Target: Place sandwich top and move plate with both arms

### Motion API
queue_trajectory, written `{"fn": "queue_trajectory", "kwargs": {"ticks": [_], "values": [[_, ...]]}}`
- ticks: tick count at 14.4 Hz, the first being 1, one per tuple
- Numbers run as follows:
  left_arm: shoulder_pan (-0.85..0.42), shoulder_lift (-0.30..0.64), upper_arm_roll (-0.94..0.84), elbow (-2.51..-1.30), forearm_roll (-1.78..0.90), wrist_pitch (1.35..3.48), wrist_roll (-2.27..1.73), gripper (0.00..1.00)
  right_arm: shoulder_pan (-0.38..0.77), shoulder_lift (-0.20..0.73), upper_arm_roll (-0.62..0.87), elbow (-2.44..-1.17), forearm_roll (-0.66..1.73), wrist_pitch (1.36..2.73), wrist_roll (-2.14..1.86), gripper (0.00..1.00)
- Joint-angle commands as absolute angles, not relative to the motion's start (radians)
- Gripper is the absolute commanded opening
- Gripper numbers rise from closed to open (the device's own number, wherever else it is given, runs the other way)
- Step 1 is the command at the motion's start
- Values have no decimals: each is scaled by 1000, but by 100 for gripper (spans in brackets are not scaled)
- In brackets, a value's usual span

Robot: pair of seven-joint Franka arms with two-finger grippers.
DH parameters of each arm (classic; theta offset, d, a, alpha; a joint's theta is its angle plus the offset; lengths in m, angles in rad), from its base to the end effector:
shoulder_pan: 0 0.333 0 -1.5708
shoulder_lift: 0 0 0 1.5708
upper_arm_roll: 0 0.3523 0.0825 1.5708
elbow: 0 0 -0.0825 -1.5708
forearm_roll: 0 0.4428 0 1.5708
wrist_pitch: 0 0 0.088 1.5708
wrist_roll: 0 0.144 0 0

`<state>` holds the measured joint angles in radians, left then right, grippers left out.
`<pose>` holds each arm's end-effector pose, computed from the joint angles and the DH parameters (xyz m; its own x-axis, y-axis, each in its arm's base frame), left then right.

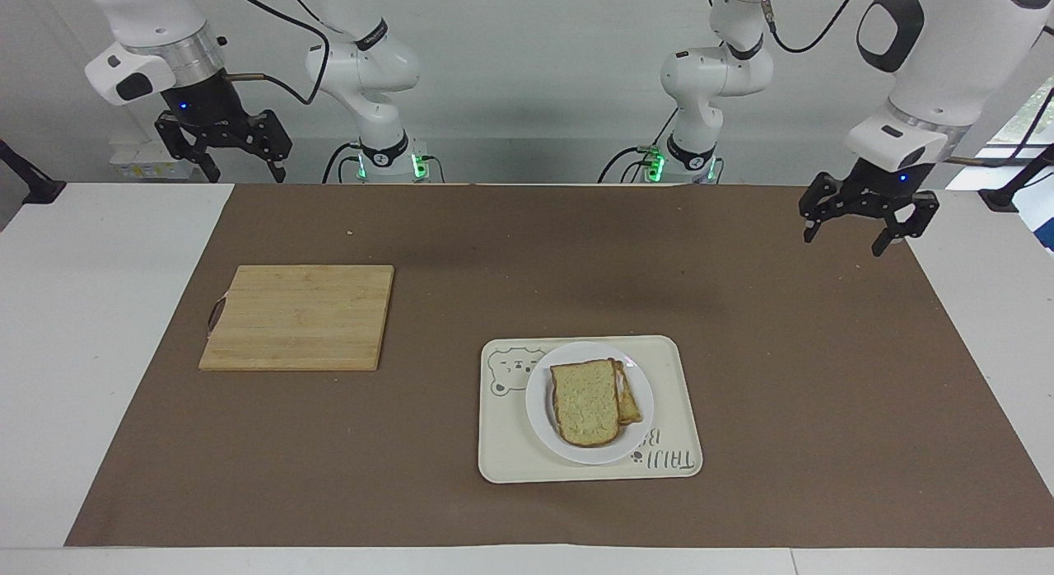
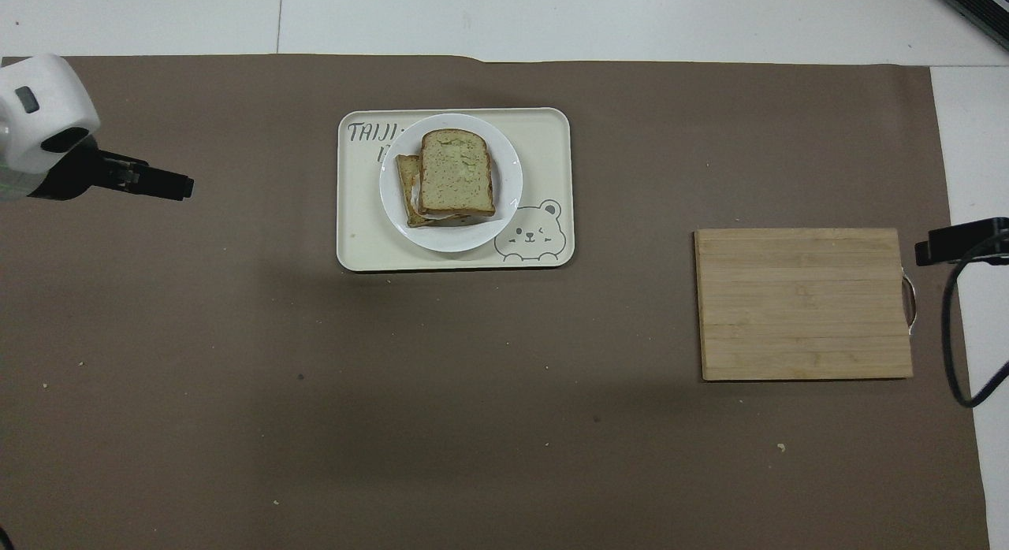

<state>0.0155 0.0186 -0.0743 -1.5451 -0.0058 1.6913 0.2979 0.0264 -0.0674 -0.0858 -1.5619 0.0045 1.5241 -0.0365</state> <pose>0.6357 -0.0378 0.6377 0.9293 -0.3479 0.1238 -0.3468 -0.9374 -0.0305 0.5850 -0.0359 0.6646 0.9993 -0.0226 0.0297 -0.0224 -0.9997 -0.0092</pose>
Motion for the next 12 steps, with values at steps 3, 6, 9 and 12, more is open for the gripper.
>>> {"fn": "queue_trajectory", "kwargs": {"ticks": [3, 6, 9, 12], "values": [[11, -8, -71, -1481, 15, 1537, 311, 100, 14, -92, -77, -1589, -15, 1526, -61, 100], [11, -23, -68, -1436, 12, 1470, 302, 100, 14, -91, -77, -1586, -15, 1528, -63, 100], [11, -60, -74, -1462, 9, 1471, 301, 100, 14, -89, -77, -1585, -15, 1531, -61, 100], [11, -52, -74, -1453, 6, 1470, 255, 100, 14, -89, -77, -1585, -15, 1529, -63, 100]]}}
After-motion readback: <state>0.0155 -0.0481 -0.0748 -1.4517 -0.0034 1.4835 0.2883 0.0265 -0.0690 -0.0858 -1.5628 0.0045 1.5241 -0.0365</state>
